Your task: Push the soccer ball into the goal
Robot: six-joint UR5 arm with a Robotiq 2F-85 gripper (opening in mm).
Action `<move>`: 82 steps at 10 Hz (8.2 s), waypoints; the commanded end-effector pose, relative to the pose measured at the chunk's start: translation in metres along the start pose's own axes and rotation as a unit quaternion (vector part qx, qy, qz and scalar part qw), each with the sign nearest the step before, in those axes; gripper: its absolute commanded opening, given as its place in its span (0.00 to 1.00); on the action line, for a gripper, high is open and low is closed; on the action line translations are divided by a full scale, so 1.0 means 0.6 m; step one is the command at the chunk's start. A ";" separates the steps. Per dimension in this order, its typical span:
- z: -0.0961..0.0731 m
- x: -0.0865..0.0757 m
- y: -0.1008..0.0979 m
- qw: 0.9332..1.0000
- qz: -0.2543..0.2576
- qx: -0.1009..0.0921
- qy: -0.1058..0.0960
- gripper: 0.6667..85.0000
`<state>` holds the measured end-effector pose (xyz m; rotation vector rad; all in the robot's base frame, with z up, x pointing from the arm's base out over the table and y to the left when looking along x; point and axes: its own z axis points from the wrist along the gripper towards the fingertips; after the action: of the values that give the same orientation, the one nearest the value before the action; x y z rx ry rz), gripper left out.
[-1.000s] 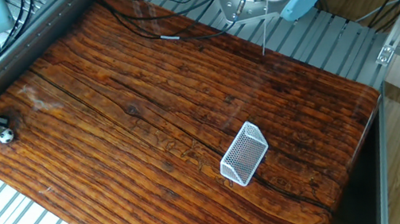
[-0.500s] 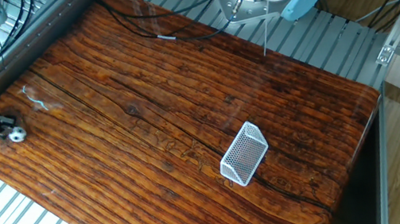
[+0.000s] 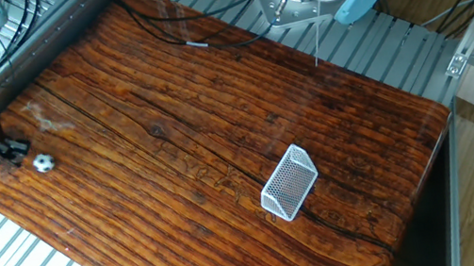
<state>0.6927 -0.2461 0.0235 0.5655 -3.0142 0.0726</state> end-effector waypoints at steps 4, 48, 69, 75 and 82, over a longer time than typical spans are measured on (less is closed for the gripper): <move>0.004 -0.018 0.053 1.000 0.025 -0.016 -0.008 0.00; -0.005 0.012 0.441 0.996 0.022 -0.086 -0.019 0.00; -0.008 0.063 0.503 0.991 0.103 -0.088 0.008 0.00; 0.007 0.068 0.550 0.991 0.112 -0.071 0.009 0.00; -0.017 0.072 0.673 0.956 0.213 -0.194 0.053 0.00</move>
<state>0.5160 0.0816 0.0137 0.0640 -2.9500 -0.2875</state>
